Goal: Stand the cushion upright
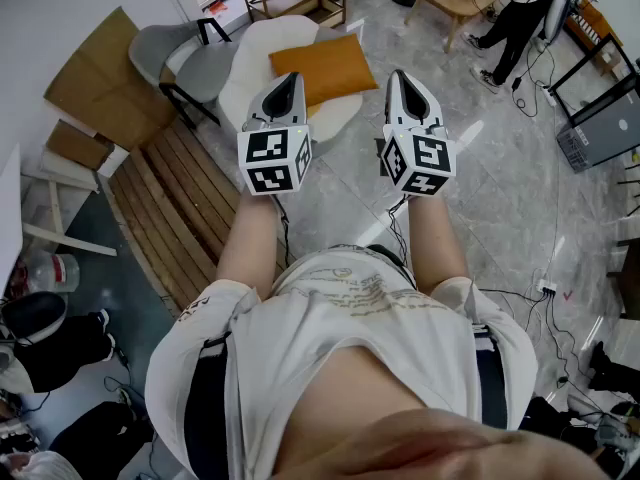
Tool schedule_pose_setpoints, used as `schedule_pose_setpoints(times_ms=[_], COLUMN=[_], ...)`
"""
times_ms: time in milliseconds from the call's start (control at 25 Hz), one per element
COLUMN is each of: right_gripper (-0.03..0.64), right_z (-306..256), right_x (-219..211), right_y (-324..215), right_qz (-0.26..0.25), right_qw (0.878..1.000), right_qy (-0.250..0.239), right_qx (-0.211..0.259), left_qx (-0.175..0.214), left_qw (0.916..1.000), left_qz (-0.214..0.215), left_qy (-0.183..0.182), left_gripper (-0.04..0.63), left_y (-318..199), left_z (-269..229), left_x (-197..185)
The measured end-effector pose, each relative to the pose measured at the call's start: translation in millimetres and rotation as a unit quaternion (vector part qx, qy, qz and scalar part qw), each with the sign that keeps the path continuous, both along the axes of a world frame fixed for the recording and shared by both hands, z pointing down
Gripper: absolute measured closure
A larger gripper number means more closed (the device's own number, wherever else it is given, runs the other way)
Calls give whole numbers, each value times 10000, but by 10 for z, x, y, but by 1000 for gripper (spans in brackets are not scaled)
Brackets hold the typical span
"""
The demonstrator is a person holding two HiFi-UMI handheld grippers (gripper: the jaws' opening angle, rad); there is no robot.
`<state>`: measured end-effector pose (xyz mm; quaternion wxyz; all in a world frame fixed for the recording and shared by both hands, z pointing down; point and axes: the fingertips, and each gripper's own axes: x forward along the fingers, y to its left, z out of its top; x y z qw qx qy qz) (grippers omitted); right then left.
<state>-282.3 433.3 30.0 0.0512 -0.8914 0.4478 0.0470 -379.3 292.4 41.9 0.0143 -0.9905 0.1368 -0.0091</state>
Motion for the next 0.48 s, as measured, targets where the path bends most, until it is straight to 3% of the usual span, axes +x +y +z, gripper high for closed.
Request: schedule_pose_setpoints(times_ms=[280, 480], right_gripper=[591, 591], right_z=[74, 37], right_x=[37, 73], right_y=[33, 70], right_qz=[-16, -111], right_qw=[10000, 9998], right_qy=[18, 34], right_qx=[-81, 157], left_qx=[-11, -22], left_qw=[10000, 9999], left_qz=[-52, -98], left_qy=[-54, -66], left_gripper=[581, 581], left_y=[77, 105], left_z=[58, 65], left_x=[39, 79])
